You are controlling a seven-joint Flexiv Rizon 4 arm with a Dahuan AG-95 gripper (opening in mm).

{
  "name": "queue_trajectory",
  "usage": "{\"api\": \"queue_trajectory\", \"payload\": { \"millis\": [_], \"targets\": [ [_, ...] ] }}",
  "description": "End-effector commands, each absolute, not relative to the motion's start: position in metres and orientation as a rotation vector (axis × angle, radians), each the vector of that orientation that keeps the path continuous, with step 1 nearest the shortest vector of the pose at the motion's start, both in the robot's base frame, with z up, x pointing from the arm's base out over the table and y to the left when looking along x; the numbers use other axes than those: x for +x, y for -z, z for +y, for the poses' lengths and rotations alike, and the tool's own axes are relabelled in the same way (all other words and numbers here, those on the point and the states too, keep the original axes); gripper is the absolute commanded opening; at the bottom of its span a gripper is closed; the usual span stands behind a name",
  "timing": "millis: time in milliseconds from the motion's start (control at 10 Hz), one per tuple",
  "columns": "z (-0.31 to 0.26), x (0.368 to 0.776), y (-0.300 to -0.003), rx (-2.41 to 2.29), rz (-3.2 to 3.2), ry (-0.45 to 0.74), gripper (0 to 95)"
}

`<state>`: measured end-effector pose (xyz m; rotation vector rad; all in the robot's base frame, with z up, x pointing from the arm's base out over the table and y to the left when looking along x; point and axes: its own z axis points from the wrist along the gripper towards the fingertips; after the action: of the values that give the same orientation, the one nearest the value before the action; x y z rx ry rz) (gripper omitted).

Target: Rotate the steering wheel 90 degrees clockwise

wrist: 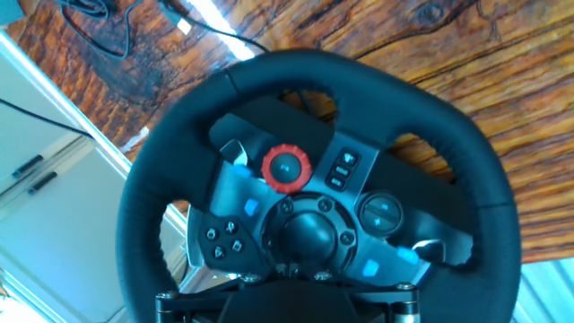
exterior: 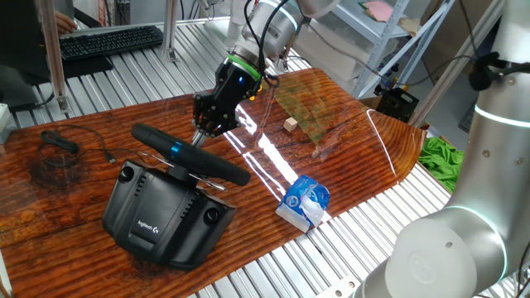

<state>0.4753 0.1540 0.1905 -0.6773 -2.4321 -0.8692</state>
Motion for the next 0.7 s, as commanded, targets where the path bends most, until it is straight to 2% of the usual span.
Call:
{"api": "queue_trajectory", "payload": {
  "millis": [100, 700],
  "targets": [
    [0.158, 0.474, -0.192, -0.688, -2.422, 0.884, 0.0],
    [0.181, 0.469, -0.197, -0.743, -2.421, 0.893, 0.0]
  ]
}}
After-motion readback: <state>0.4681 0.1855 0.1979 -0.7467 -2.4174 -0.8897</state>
